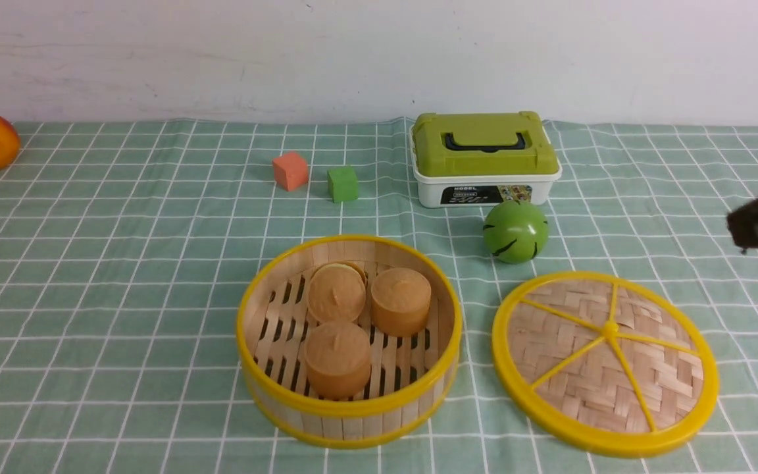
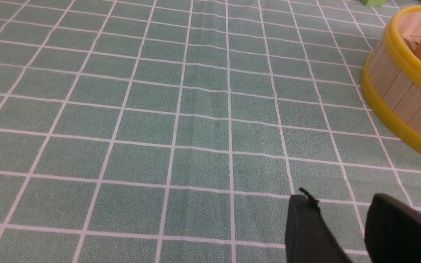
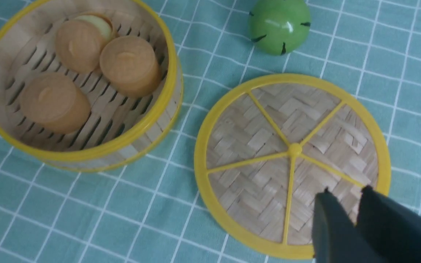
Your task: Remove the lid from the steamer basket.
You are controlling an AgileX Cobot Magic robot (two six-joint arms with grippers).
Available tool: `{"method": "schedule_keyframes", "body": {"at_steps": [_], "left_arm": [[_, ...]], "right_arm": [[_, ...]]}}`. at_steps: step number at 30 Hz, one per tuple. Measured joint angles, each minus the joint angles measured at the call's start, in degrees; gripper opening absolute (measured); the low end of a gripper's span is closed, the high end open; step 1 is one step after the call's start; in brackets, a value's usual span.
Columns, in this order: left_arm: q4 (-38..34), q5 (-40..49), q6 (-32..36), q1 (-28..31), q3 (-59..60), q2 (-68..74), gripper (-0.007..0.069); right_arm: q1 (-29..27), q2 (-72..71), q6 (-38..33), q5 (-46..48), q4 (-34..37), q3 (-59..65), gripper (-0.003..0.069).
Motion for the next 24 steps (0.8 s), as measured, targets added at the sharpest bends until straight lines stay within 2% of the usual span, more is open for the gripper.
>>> {"method": "schedule_keyframes", "body": {"at_steps": [5,14,24], "left_arm": [[0.0,0.0,0.0,0.0,0.0,0.0,0.0239],[0.0,0.0,0.0,0.0,0.0,0.0,0.0239],[0.0,0.0,0.0,0.0,0.0,0.0,0.0239]], "right_arm": [[0.0,-8.23,0.06,0.47,0.73,4.95,-0.0022],[0.0,-18.99,0.06,1.01,0.82,9.81,-0.002],[0.0,-21.02,0.06,4.56,-1.95,9.93,-0.0011]]}}
